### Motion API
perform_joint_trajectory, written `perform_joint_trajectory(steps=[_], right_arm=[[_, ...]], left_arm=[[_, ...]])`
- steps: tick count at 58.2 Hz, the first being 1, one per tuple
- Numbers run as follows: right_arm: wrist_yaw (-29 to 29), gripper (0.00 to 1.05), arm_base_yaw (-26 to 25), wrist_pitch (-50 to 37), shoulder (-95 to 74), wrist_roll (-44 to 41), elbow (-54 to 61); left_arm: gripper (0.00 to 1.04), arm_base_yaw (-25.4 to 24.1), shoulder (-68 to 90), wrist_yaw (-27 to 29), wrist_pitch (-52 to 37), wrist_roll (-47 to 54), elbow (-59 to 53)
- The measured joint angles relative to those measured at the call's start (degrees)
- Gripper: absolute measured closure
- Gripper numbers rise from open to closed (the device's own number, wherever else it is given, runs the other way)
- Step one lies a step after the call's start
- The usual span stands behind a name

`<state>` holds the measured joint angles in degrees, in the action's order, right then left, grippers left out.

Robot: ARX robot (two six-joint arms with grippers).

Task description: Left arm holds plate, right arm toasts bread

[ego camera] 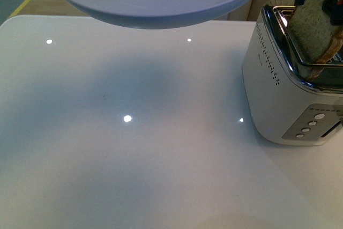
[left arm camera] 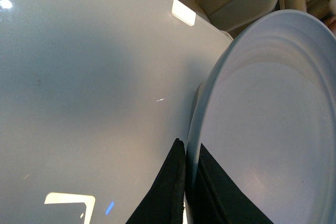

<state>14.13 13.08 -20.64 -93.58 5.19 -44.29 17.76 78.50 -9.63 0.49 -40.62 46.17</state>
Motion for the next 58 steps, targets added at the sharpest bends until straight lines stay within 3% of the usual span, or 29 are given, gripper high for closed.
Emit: perform_joint_trajectory(steps=[11,16,27,31,48,52,58], right_arm=[[-0.44,0.7,-0.55,-0.87,0.02,1.31,1.11],[-0.61,0.51,-0.81,-2.91,2.03,1.29,3.28],[-1.77,0.15,-2.78,-3.87,14.27,1.7,8.76],[-1.99,0.07,-3.43,-3.39,19.12,1.75,11.08],[-2.93,0.1,-4.02,-4.24,23.89,1.46,13.75],[-5.97,0.22,-4.74,-16.63,23.82,-1.49,18.36],[-7.26,0.38,-5.66,-25.38,25.68,-3.3,23.52]], left_arm=[[1.02,-0.15,0.0,-0.04,-0.07,0.0,0.0],[1.02,-0.15,-0.02,-0.07,-0.11,0.02,0.0],[1.02,-0.31,-0.09,-0.04,-0.11,0.17,0.0],[1.02,-0.37,-0.11,-0.04,-0.11,0.26,0.0],[1.02,-0.61,-0.9,0.7,-0.11,0.28,-0.04],[1.02,-0.68,-0.94,1.05,-0.11,0.28,-0.24],[1.02,-0.66,-0.94,1.07,-0.11,0.26,-0.37]])
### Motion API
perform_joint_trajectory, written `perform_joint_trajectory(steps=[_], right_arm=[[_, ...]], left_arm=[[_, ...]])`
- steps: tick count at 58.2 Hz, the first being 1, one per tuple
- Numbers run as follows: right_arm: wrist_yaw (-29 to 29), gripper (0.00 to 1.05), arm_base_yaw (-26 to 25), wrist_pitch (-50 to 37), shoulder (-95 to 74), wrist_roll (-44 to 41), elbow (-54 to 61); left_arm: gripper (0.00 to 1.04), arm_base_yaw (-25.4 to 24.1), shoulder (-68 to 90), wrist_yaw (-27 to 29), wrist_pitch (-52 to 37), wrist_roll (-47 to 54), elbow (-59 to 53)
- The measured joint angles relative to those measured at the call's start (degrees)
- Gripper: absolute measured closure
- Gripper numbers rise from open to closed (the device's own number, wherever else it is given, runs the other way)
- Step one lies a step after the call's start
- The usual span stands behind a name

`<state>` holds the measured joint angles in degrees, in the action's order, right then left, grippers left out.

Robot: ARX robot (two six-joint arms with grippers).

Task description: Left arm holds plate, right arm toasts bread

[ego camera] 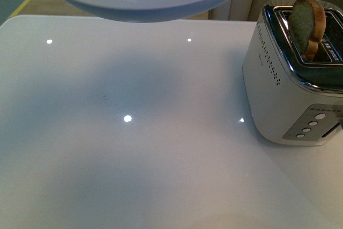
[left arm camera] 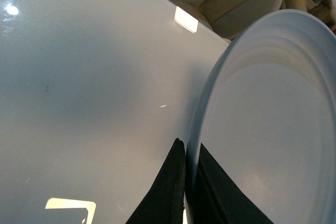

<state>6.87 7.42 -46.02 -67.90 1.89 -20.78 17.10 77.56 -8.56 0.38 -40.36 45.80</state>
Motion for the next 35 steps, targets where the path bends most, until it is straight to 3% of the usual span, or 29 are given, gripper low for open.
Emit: perform_joint_trajectory(steps=[18,21,35], right_arm=[[-2.51,0.9,-2.95,-0.13,10.08,-1.36,9.75],[-6.12,1.03,-5.09,0.79,12.66,-1.46,11.34],[-6.73,1.03,-7.23,5.81,22.08,-1.62,15.87]], left_arm=[[1.02,0.13,0.0,0.31,0.76,0.7,0.0],[1.02,0.13,0.0,0.72,0.79,0.72,0.0],[1.02,0.87,0.0,1.05,1.27,1.36,0.15]])
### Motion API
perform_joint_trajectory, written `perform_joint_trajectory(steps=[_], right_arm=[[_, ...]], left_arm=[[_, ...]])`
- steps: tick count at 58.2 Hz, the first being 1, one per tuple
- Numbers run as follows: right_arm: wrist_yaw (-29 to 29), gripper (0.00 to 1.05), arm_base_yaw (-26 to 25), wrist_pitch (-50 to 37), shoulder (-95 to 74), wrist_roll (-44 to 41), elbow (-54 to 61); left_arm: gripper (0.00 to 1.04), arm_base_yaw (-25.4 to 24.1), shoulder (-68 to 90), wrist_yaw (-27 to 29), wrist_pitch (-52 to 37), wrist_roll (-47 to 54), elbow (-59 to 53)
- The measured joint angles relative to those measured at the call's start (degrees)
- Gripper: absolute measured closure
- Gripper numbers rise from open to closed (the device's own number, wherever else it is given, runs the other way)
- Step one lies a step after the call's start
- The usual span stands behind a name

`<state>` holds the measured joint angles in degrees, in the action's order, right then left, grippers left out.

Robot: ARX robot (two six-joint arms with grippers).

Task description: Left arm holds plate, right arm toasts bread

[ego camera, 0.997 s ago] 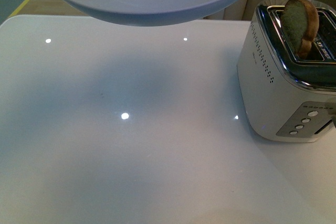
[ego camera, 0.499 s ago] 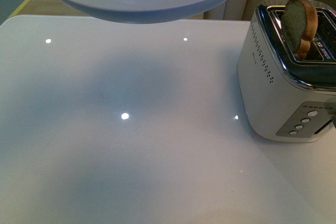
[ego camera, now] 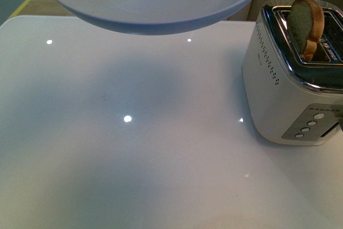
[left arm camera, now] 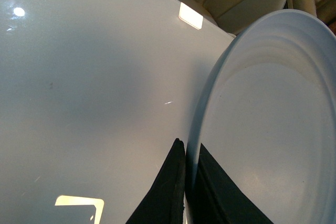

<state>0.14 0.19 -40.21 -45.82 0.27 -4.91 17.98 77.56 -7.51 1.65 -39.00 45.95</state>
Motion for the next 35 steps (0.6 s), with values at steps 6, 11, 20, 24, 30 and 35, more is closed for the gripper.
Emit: perform_joint_trajectory(steps=[6,11,20,24,30,35], right_arm=[[0.0,1.03,0.0,2.12,3.13,0.02,0.94],[0.0,1.03,0.0,2.93,5.18,0.02,2.03],[-0.04,1.03,0.0,4.31,8.74,-0.04,3.87],[-0.04,1.03,0.0,6.58,11.47,-0.04,3.87],[-0.04,1.03,0.0,9.99,15.1,-0.04,3.89],[-0.02,1.03,0.0,12.55,17.77,-0.04,3.89]], left_arm=[[1.02,0.02,0.0,0.17,0.22,0.02,0.0],[1.02,0.04,0.0,0.24,0.24,0.11,0.02],[1.02,0.24,0.0,0.22,0.26,0.13,0.13],[1.02,0.24,0.0,0.26,0.42,0.15,0.15],[1.02,0.24,-0.07,0.26,0.55,0.13,0.15],[1.02,0.24,-0.07,0.26,0.61,0.13,0.15]])
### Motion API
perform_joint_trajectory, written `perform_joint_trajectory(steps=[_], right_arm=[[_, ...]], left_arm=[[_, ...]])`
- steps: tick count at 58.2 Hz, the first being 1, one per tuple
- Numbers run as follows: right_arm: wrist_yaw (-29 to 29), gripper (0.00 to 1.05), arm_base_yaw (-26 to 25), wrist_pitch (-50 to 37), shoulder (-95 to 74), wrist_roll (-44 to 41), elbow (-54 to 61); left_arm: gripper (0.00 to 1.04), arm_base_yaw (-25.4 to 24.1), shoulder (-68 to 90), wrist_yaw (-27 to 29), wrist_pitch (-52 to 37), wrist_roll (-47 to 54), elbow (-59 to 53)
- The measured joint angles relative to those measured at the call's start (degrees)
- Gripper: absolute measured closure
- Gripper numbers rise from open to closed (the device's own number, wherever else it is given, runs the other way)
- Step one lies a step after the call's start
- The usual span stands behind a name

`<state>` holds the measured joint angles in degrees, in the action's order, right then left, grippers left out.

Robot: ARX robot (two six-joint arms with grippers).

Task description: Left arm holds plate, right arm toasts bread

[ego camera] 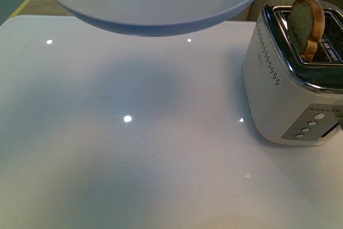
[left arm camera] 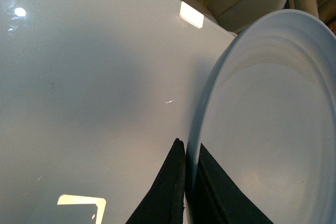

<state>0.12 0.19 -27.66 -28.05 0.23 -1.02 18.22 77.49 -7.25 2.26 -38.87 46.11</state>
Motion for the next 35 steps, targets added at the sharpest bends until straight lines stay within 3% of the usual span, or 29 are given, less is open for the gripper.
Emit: perform_joint_trajectory(steps=[35], right_arm=[[0.0,1.03,0.0,15.54,16.0,0.0,0.0]], left_arm=[[1.02,0.48,-1.01,0.04,0.44,0.0,0.07]])
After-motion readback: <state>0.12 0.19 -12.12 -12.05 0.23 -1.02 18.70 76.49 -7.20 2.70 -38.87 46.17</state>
